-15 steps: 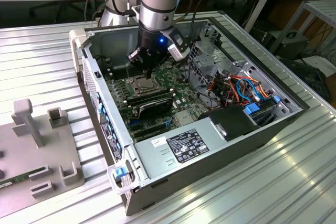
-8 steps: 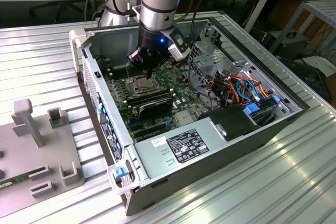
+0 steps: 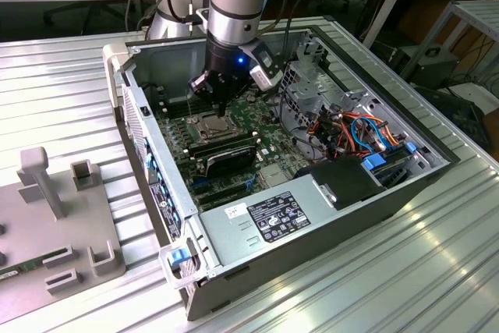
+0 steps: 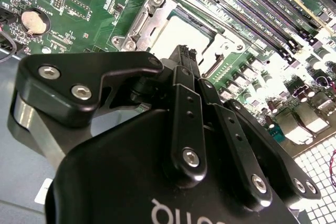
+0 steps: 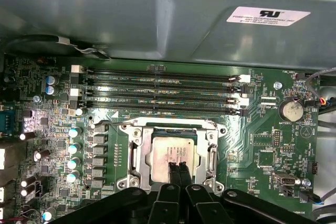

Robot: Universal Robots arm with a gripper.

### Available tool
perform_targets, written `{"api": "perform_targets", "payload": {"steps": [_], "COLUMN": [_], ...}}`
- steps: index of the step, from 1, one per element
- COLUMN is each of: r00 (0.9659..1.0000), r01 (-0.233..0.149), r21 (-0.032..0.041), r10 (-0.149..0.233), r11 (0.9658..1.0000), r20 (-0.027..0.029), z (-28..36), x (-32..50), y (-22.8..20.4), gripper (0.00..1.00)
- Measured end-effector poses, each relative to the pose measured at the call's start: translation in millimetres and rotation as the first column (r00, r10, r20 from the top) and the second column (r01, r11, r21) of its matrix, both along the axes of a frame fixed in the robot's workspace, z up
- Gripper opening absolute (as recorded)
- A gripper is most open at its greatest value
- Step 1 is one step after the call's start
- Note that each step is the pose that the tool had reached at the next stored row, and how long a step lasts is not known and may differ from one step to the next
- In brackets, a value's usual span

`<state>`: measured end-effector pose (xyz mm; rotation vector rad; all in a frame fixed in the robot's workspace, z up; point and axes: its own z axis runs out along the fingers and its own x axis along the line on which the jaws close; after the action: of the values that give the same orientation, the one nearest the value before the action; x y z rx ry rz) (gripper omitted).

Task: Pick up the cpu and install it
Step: 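Install the first cpu locking lever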

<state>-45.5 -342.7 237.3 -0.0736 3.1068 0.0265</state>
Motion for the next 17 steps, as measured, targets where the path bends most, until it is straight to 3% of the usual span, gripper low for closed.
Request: {"api": "perform_targets", "payload": {"steps": [10,17], "r00": [1.0000,1.0000], "r01": [0.000,0.000], "r21": [0.0001,0.0003], "r10": [0.000,0.000], "r11": [1.0000,1.0000], "r20": [0.0000,0.0001], "z": [-3.9,-4.0], "x": [-26.0,-28.8], "y": [0.0,0.0], "gripper": [0.11,0.11]}}
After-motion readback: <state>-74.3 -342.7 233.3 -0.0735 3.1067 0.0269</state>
